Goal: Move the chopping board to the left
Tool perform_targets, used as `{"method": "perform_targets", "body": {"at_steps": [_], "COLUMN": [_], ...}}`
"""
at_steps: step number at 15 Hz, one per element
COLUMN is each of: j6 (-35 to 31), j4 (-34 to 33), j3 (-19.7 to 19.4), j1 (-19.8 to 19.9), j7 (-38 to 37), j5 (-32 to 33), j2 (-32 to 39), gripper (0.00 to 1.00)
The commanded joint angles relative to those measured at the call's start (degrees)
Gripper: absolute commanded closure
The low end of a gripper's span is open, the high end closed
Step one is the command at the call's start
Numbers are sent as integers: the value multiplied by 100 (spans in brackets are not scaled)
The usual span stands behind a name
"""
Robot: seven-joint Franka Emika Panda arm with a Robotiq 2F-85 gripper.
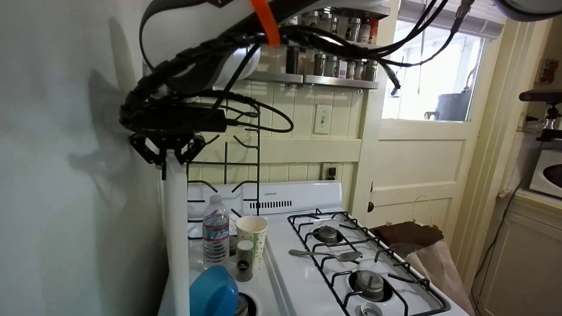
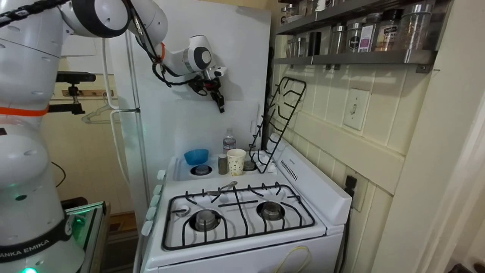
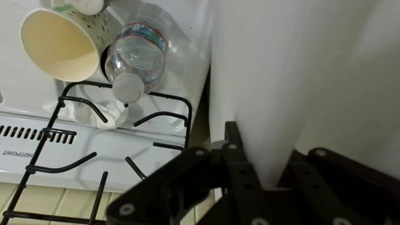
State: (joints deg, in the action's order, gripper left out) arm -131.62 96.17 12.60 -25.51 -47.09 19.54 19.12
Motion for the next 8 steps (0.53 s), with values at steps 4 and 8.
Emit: {"method": "perform_targets", "body": {"at_steps": [4, 8], "j6": [1083, 1506], "j4": [122, -69], "j3": [-180, -25], "j1": [-376, -323], "j7": [-1044, -1112], "j5": [390, 235], "j2": [-695, -604], "gripper": [96, 96]}}
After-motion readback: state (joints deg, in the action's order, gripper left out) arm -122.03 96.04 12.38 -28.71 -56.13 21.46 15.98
